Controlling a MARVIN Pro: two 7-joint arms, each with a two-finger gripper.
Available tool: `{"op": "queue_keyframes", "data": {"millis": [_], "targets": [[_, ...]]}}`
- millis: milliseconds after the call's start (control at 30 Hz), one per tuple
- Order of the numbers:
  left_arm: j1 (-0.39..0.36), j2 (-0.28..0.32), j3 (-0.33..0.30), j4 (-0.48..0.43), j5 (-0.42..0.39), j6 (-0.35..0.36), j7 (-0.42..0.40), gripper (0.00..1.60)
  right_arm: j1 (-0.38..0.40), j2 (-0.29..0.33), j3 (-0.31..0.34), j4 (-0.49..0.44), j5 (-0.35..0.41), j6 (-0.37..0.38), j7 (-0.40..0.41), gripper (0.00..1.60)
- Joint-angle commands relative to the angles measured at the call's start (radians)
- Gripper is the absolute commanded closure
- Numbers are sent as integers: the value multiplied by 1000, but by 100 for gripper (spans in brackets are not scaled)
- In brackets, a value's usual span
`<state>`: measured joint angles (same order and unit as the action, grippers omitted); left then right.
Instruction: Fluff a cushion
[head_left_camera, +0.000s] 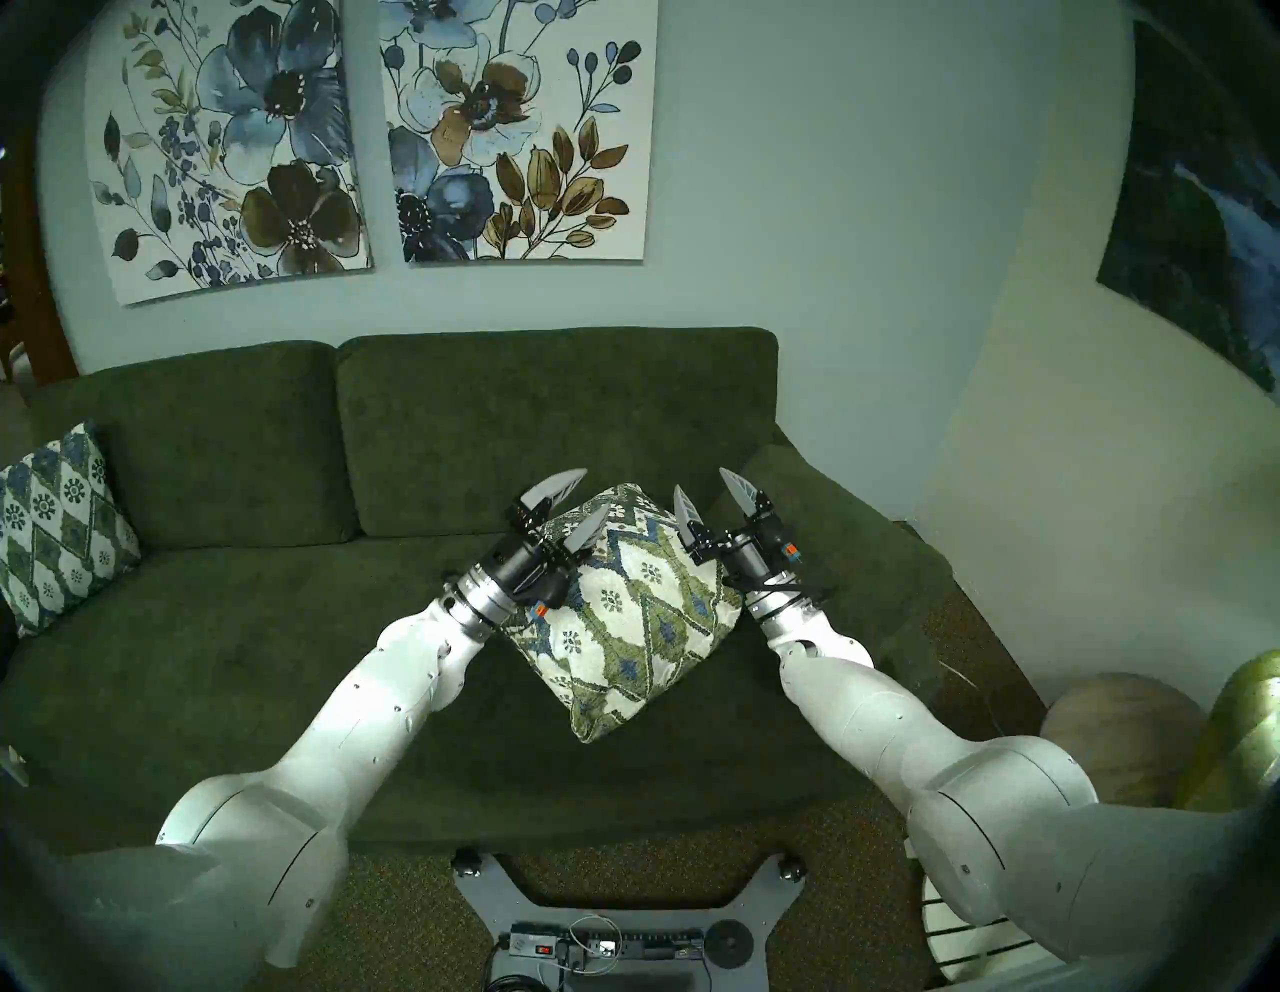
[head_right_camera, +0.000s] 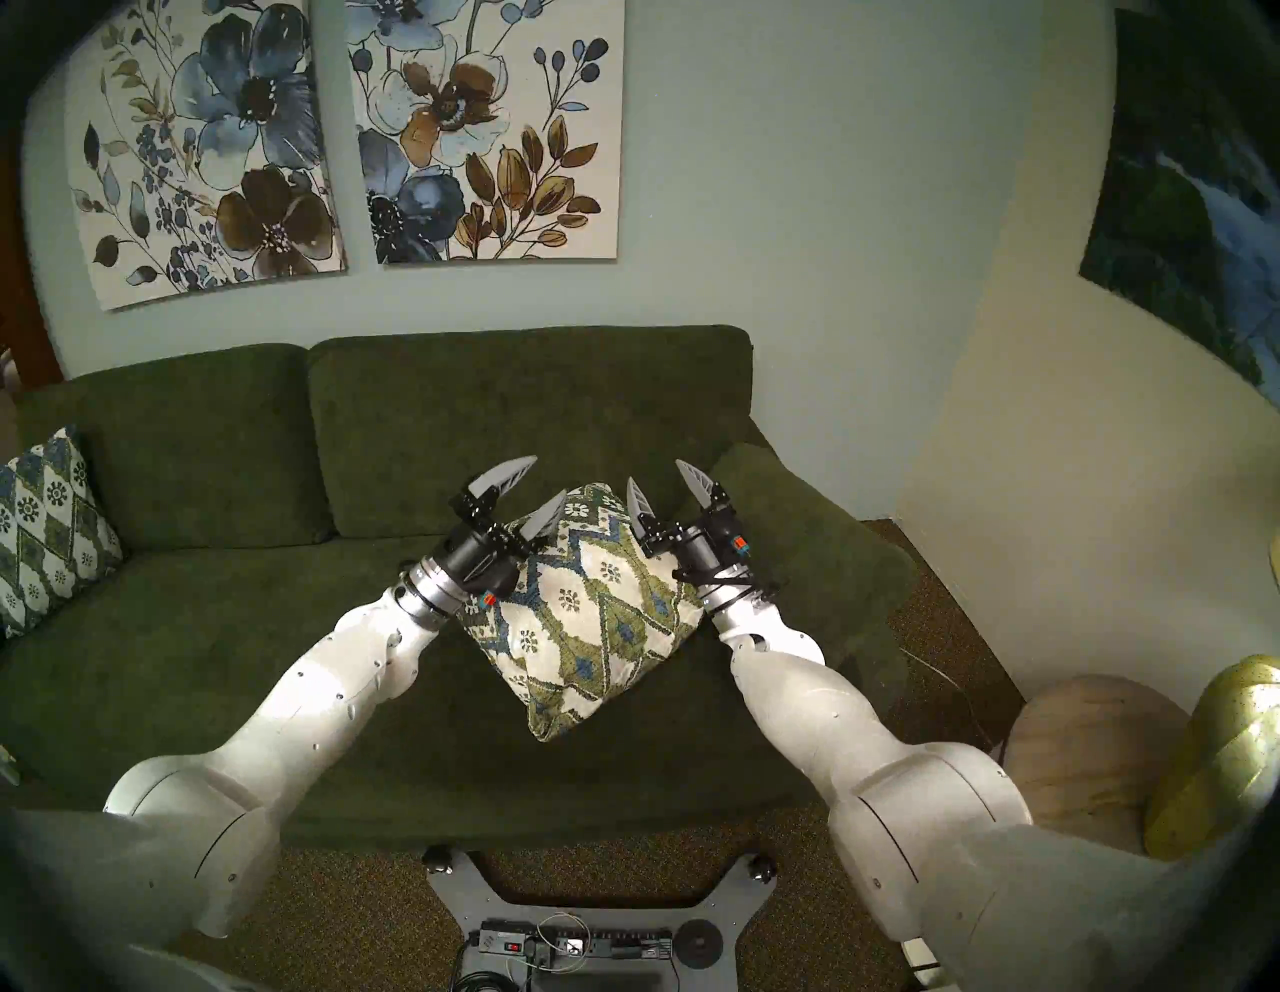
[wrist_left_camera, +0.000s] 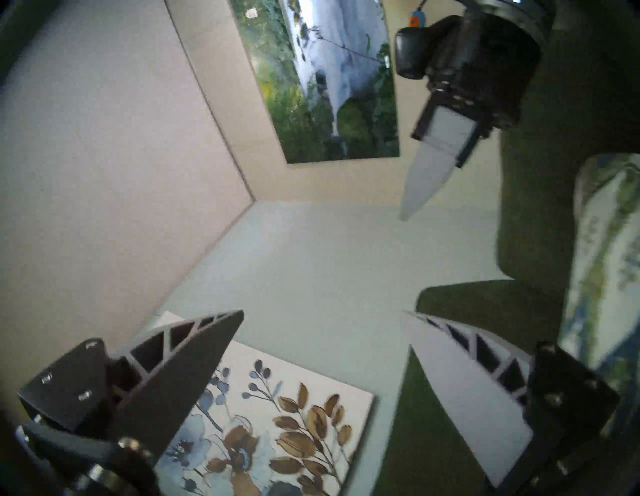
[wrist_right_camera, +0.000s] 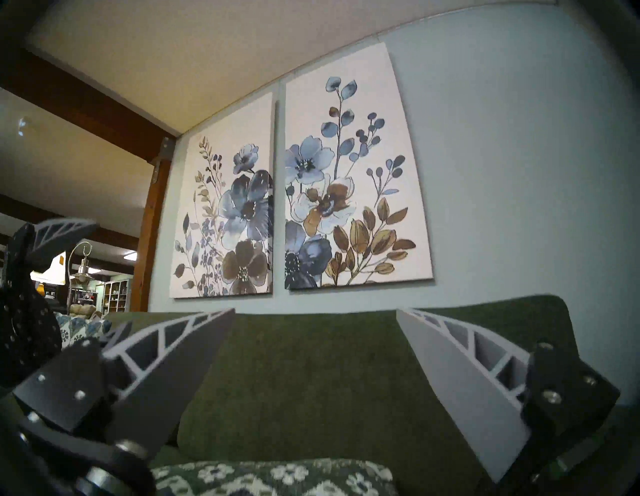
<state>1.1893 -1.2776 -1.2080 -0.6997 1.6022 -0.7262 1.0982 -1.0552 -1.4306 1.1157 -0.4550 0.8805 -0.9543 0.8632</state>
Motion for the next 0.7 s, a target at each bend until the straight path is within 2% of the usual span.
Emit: {"op": "queue_keyframes", "data": {"millis": [0, 233, 667], "targets": [[75, 2, 1, 105, -7, 1, -7, 0, -61, -35, -29, 64, -9, 21, 8, 0], [125, -37, 14, 216, -10, -2, -24, 0, -112, -61, -56, 147, -9, 52, 12, 0], [148, -87, 7, 329, -37, -6, -65, 0, -152, -61, -64, 251, -2, 103, 7, 0]]}}
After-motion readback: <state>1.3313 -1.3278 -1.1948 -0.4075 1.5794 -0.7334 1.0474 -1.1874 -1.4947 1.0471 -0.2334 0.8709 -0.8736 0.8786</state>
